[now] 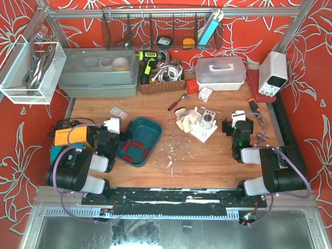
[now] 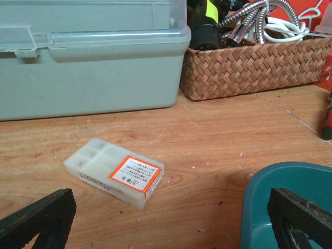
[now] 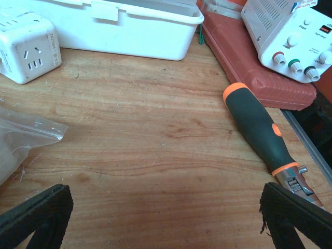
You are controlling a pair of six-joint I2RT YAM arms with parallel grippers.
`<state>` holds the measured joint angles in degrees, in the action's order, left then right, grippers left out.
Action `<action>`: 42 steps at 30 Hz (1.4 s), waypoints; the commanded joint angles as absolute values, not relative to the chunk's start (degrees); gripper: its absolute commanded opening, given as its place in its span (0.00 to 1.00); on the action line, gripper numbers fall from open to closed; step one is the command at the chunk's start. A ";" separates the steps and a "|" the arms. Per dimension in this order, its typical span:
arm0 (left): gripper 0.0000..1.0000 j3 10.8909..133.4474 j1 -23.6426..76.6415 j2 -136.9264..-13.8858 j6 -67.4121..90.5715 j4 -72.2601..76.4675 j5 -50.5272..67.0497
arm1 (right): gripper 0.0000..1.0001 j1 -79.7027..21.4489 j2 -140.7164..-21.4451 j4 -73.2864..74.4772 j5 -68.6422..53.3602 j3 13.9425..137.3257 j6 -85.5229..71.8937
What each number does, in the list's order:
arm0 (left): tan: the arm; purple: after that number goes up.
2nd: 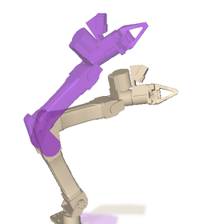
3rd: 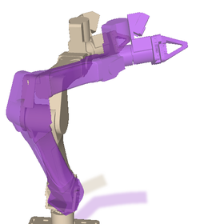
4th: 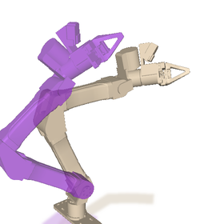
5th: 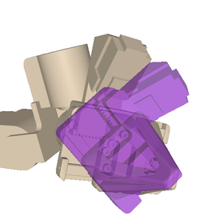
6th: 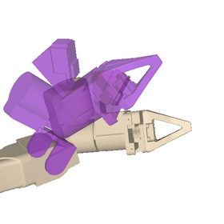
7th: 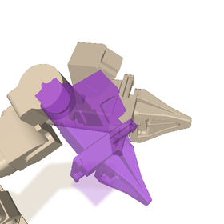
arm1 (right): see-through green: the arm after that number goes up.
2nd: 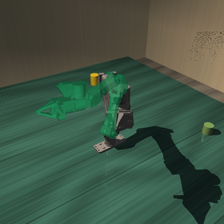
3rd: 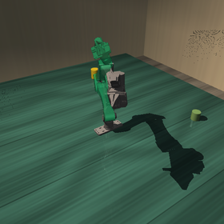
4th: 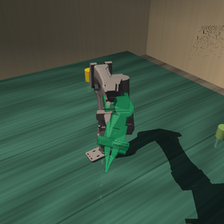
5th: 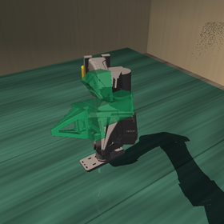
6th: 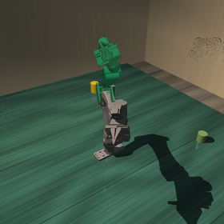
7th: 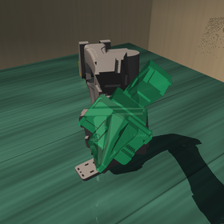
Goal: Install the large spring
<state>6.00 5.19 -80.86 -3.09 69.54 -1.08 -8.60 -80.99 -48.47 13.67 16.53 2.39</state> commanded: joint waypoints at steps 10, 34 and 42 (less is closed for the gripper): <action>1.00 6.29 4.71 -80.82 -3.19 71.48 -0.57 | 0.99 -8.51 -80.98 -49.57 14.33 16.61 2.06; 1.00 25.38 4.68 -53.85 11.50 27.34 -2.07 | 0.99 -8.58 -56.79 1.90 9.71 38.37 -14.50; 1.00 31.35 4.75 -45.45 35.48 6.09 -5.25 | 0.99 -8.36 -54.69 20.69 6.36 46.38 -23.10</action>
